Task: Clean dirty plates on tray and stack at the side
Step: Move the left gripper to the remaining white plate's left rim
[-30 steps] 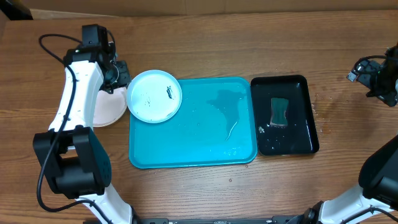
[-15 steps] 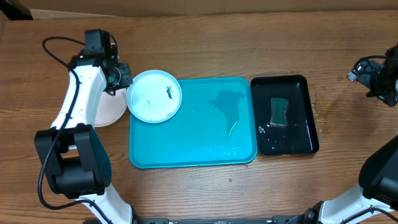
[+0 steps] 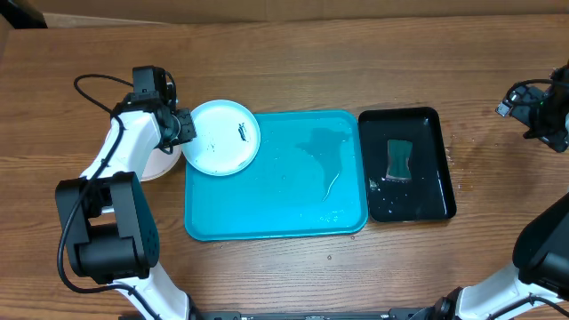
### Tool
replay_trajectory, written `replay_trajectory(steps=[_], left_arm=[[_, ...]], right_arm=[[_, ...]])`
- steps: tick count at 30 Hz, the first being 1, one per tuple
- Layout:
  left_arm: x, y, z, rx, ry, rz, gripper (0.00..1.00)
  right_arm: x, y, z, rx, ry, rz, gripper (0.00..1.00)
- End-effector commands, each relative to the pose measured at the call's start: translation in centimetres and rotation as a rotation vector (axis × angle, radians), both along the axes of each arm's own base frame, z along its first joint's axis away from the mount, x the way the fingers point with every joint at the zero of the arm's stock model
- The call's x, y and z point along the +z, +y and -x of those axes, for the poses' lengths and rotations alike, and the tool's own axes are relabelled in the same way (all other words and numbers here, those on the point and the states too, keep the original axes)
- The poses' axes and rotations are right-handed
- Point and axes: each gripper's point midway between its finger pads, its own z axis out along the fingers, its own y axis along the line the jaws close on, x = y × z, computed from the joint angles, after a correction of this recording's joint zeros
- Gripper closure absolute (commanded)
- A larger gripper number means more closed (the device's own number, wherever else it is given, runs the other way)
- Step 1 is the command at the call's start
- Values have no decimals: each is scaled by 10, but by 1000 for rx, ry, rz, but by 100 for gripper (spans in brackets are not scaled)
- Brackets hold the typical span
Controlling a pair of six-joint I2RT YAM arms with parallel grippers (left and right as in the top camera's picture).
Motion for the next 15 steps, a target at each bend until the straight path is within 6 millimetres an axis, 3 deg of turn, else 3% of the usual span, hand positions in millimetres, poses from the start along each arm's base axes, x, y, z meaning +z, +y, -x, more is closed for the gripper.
replay_trajectory(steps=[1,7,15], left_arm=[[-5,-2,4,-21,7,-4,74],[-5,-5,4,-28,8,2,81],[-5,-26,3,-73,4,82,93]], right_arm=[[3,-1,-1,-4,-8,4,0],[3,-1,-1,-4,-8,4,0],[3,-1,-1,-4,-8,4,0]])
